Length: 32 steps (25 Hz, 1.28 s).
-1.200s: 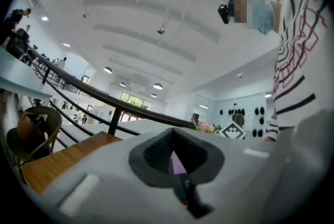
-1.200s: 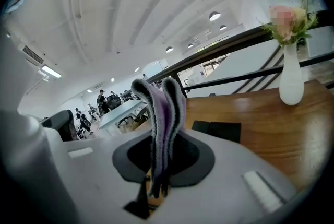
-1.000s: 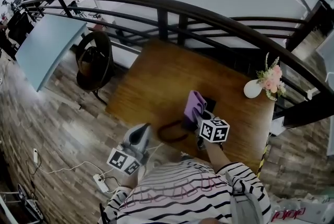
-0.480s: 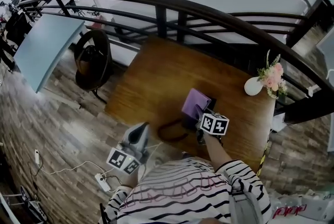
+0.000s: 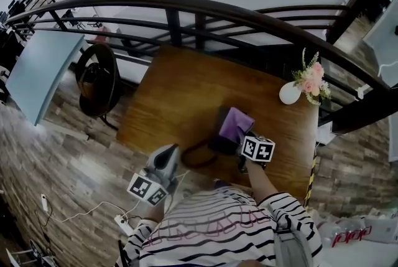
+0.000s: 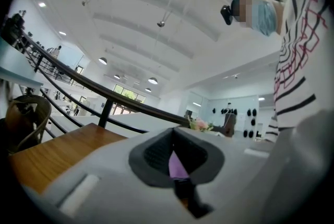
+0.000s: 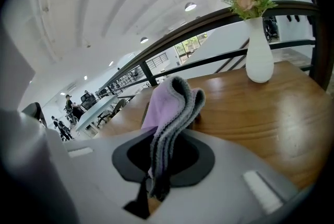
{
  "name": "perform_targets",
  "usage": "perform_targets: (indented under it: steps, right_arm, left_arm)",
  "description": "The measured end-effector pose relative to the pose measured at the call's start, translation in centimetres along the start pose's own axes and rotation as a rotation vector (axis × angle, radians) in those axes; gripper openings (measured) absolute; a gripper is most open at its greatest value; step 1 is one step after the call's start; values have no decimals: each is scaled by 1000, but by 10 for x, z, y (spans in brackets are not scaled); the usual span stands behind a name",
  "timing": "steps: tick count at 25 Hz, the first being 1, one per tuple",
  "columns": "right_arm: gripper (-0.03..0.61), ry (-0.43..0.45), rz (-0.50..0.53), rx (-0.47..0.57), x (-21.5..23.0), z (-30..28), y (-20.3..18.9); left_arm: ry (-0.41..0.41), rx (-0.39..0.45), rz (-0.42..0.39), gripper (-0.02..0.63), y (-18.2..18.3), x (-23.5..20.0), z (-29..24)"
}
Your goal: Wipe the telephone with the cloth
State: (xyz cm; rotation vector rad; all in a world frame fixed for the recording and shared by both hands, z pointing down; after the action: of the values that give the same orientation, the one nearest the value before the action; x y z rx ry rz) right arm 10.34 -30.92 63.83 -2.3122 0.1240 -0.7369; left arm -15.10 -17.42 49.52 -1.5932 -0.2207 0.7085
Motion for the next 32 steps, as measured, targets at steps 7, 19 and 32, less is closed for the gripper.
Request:
perform_targets:
  steps: [7, 19, 32]
  right_arm:
    - [38, -79, -24, 20, 33, 27, -5]
    - [38, -54, -19, 85, 23, 53, -2]
    - [38, 188, 90, -8, -72, -7, -30]
  left_arm:
    - [-69, -14, 9, 2, -6, 11, -17]
    - [-106, -20, 15, 2, -9, 18, -22]
    - [36, 3, 10, 2, -2, 6, 34]
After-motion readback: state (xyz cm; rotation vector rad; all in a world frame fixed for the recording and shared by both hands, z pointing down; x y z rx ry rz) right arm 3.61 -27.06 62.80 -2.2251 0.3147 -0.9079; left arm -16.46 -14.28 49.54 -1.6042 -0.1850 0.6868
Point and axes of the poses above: the fingertips, and each gripper's own axes: z backward along the fingers, x to its right, y out of its top, the point moved 5 cm from there along z, backward along the fingers, and after that the axes turned 3 degrees about -x, right-handed, at the moved point
